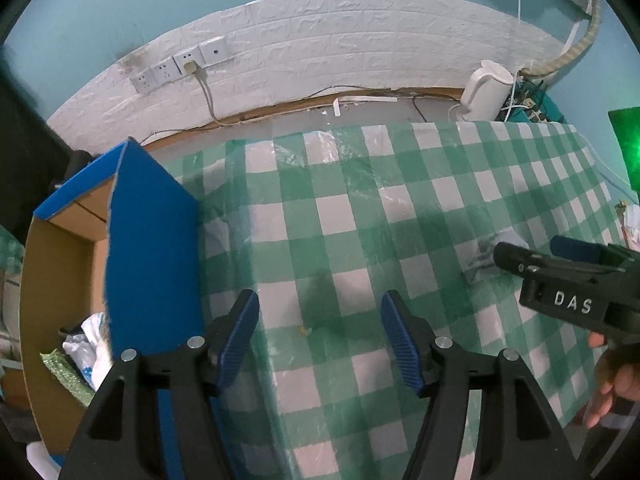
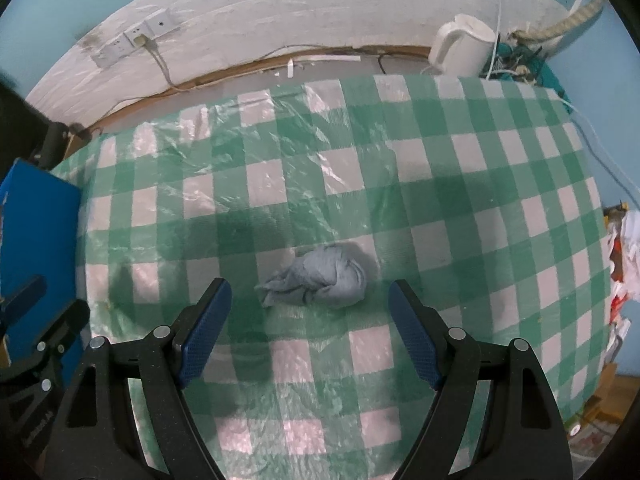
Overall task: Organize soft objects
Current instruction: 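Lower the right tool over the grey sock and close its fingers on it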
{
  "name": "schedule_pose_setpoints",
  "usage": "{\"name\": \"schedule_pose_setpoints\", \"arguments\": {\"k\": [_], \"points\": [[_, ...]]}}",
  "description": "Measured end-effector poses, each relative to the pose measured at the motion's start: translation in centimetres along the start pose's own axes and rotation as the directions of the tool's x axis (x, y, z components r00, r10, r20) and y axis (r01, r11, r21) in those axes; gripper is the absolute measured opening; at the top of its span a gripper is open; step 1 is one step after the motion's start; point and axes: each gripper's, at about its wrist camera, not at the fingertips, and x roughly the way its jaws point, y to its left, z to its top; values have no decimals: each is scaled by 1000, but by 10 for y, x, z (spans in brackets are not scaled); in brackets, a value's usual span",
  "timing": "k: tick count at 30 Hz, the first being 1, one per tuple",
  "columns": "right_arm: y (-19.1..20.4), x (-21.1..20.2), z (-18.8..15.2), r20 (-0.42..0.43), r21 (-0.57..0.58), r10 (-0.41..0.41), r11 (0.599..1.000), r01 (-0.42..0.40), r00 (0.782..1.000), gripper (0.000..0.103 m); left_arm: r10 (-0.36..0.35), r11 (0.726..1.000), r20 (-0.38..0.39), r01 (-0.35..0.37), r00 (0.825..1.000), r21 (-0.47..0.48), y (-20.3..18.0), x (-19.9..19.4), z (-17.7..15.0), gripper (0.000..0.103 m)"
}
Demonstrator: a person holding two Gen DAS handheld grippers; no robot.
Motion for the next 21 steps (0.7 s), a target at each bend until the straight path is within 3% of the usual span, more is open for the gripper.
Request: {"name": "schedule_pose_setpoints", "arguments": {"k": [11, 21], "points": [[-4, 26, 3, -26, 16, -44, 999, 45, 999, 81, 21, 1000, -28, -21, 999, 5, -9, 31, 5, 66], [-1, 47, 3, -48, 17, -64, 998, 65, 997, 81, -7, 998, -56, 3, 998, -60, 1, 48, 6, 66]]}}
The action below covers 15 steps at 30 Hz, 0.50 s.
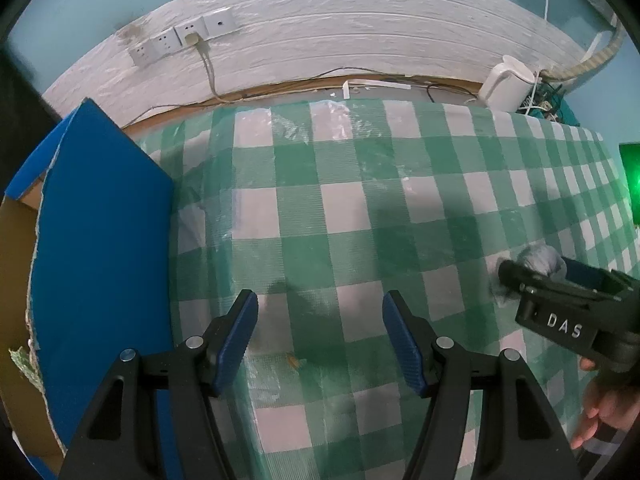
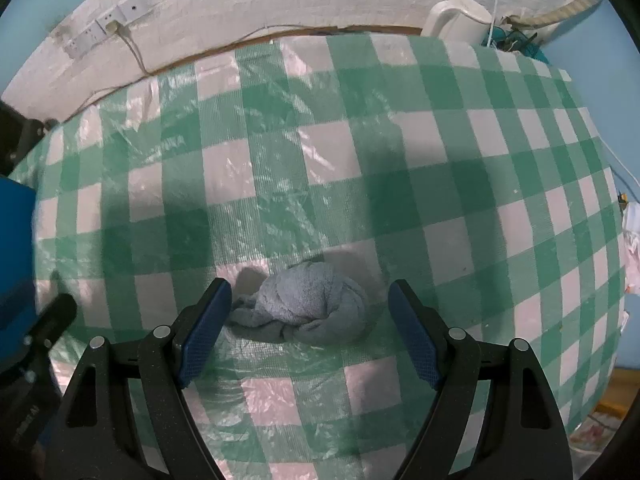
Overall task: Organize soft objects
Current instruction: 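Lower the right tool over the grey sock and close its fingers on it, then lift the grey sock with the right tool and carry it over the box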
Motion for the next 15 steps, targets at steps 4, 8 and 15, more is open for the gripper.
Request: {"name": "schedule_pose_setpoints", "arguments": {"k": [4, 8, 15], "points": [[1, 4, -2, -2, -10, -4, 1000, 4, 1000, 80, 7, 1000, -3, -7, 1000, -10, 3, 4, 0, 54], [1, 0, -3, 11, -24, -8, 1000, 8, 1000, 63, 17, 1000, -10, -17, 1000, -7, 4, 8, -1, 43], [2, -4, -8, 15, -44, 2, 999, -1, 1000, 46, 17, 1000, -15, -17, 1000, 3, 4, 8, -2, 25]]}}
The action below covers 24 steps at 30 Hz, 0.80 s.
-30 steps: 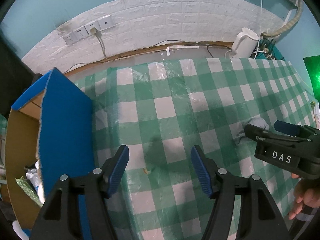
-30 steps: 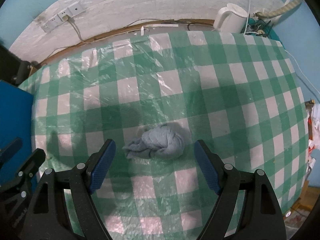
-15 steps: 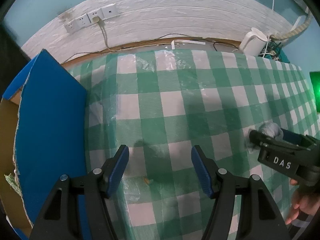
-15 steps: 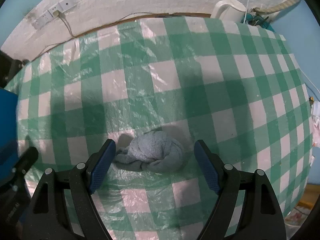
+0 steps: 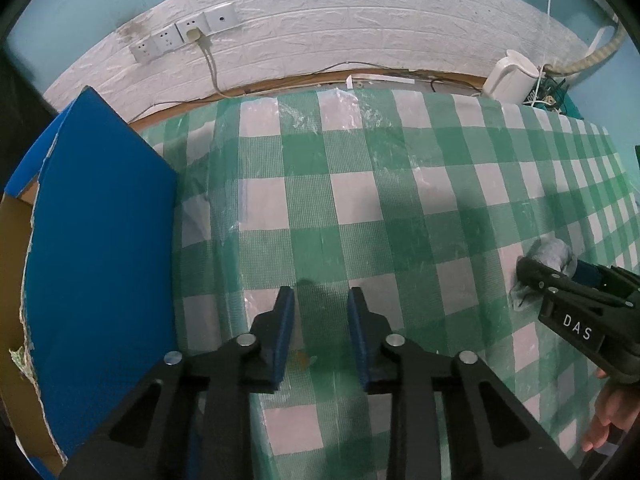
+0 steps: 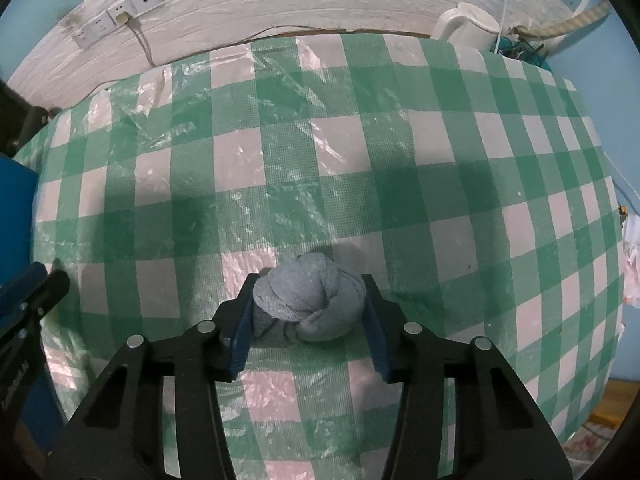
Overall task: Organize soft objects
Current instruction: 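Lift the grey sock with the right tool and carry it over the box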
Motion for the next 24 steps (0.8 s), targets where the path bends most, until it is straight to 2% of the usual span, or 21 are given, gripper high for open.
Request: {"name": "schedule_pose_setpoints", "arguments": {"k": [4, 13, 24], "points": [[3, -6, -5, 2, -9, 10, 1000, -10, 1000, 46, -12, 1000, 0, 12, 1000, -10, 3, -2, -1, 18], [15, -28, -8, 31, -51, 10, 999, -9, 999, 46, -7, 1000, 21, 7, 1000, 28, 4, -16, -7, 18], [28, -62, -15, 68, -95, 26, 995, -19, 997, 46, -5, 997, 84, -1, 996, 73, 0, -54, -16, 17]]}}
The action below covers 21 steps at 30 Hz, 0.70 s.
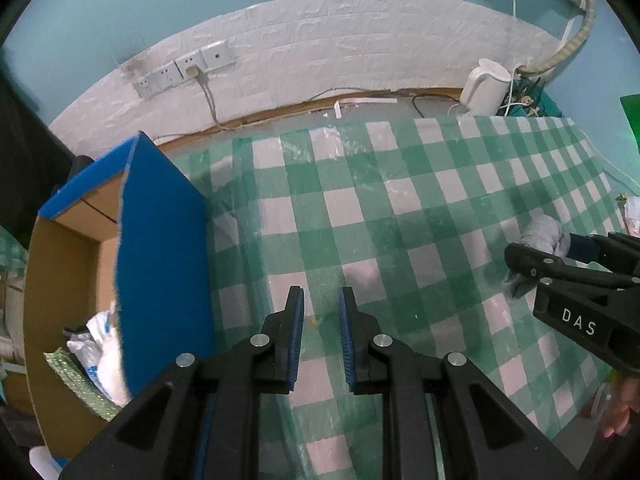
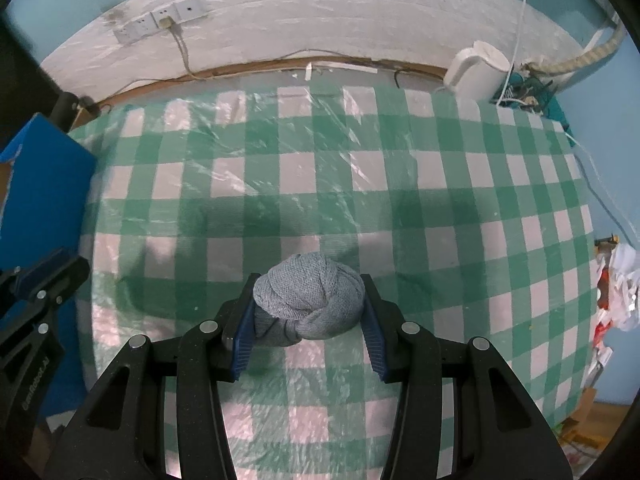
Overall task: Organize soft objects
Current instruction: 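Lift the grey sock with the right tool and carry it over the box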
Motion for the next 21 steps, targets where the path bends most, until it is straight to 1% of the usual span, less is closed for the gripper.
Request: {"name": "schedule_pose_setpoints", "arguments": {"k": [11, 21], "points": [[24, -41, -6, 57, -82, 21, 997, -16, 998, 46, -7, 1000, 53, 7, 999, 3, 16, -35, -11, 17], [50, -75, -10, 110, -152, 45, 988, -28, 993, 46, 9, 1000, 116, -11, 993, 18, 26, -65, -20, 17]]}}
